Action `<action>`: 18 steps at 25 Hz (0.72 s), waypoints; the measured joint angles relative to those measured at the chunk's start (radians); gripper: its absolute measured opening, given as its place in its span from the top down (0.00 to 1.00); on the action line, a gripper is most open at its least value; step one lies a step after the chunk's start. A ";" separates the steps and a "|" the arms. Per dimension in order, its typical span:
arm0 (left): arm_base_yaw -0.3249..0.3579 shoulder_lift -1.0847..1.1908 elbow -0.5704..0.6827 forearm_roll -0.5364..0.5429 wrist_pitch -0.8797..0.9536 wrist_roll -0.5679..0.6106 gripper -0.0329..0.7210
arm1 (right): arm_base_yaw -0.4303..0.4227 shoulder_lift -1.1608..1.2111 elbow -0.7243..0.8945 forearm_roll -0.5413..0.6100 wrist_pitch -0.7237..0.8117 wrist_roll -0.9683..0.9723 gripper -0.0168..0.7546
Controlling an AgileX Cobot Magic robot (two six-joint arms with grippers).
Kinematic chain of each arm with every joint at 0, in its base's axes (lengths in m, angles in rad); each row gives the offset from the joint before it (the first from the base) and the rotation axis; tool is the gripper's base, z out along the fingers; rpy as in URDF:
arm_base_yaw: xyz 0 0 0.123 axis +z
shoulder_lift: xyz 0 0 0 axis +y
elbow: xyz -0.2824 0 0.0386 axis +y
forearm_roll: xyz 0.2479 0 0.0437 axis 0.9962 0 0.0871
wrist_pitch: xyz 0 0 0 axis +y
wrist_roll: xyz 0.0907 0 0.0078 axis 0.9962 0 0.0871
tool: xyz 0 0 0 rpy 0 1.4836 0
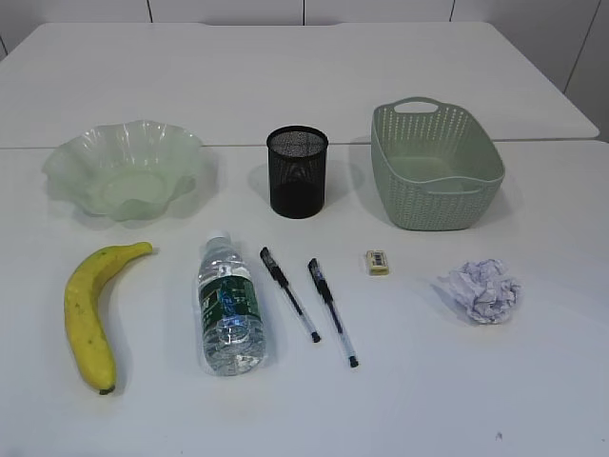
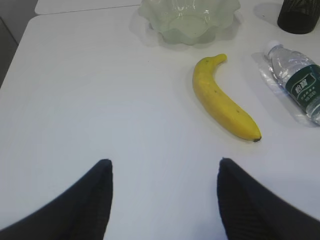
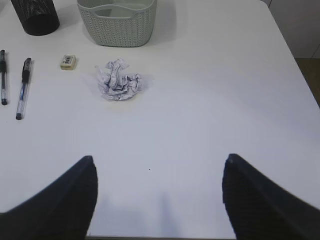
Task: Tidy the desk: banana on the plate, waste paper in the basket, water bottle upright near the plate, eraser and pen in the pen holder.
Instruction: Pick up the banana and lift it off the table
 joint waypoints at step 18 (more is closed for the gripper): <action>0.000 0.000 0.000 0.000 0.000 0.000 0.35 | 0.000 0.000 0.000 0.000 0.000 0.000 0.24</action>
